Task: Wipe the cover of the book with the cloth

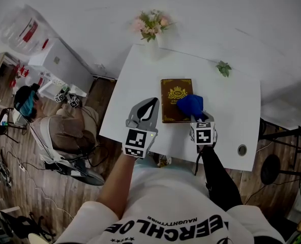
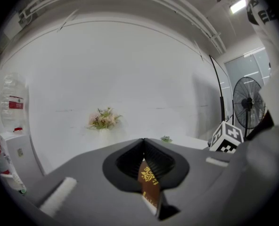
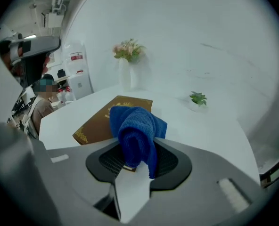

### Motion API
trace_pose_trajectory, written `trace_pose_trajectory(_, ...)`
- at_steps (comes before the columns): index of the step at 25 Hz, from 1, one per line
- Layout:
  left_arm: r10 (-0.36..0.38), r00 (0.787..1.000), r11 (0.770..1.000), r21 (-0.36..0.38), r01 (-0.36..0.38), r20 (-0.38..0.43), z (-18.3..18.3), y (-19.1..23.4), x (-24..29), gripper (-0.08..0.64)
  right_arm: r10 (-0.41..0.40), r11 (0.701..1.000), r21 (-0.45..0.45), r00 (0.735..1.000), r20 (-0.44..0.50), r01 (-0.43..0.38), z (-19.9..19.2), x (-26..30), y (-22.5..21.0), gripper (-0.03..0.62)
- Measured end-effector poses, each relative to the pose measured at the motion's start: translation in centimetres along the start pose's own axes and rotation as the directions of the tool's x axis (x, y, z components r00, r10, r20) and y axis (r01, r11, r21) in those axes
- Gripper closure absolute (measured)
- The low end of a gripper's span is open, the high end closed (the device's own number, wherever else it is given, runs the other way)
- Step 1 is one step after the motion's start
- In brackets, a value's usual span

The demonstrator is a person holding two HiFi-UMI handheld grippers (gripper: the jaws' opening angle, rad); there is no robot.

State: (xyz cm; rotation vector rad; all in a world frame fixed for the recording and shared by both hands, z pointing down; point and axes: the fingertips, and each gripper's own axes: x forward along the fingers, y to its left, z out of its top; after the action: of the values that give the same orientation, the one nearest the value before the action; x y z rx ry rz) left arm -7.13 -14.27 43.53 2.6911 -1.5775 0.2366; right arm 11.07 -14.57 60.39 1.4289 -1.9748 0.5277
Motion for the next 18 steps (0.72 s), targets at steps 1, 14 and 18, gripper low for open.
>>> trace_pose_trajectory(1,0.0,1.0,1.0,0.001,0.0,-0.001,0.0,0.0,-0.1,0.502,0.005,1.0,0.004,1.0,0.03,-0.005,0.5,-0.3,0.4,0.459)
trace_pose_trajectory(14,0.034,0.999,0.999,-0.009,-0.034,-0.026,-0.7,1.1,-1.0,0.502,0.343,0.92,-0.199,0.939,-0.003,-0.337,0.4,0.0,14.1,0.459)
trace_pose_trajectory(18,0.045,0.999,0.999,-0.016,-0.046,-0.031,-1.0,1.8,-0.8,0.503,0.335,0.923,-0.196,0.942,-0.016,-0.331,0.1,-0.1,13.1,0.459)
